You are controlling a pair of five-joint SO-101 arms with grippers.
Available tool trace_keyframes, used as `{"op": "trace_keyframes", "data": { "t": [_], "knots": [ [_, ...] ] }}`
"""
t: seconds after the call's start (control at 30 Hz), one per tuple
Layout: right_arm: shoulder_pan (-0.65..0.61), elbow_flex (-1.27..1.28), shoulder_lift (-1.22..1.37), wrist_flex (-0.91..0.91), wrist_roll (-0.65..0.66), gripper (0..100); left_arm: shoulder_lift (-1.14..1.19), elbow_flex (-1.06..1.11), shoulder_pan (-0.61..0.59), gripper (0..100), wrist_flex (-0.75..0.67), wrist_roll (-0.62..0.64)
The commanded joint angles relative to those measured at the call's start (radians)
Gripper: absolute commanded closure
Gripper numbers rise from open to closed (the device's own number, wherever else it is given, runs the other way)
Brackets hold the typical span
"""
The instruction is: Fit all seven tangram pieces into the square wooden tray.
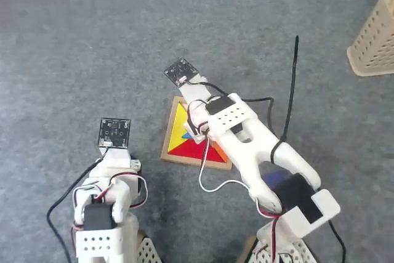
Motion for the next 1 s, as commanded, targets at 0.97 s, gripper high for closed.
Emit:
{"op": "trace_keyframes", "data": {
  "t": [0.97],
  "knots": [
    [0.033,-0.097,0.073,-0.199,-0.192,99.3,-0.018,-0.010,0.005,98,0.006,-0.003]
  ]
}}
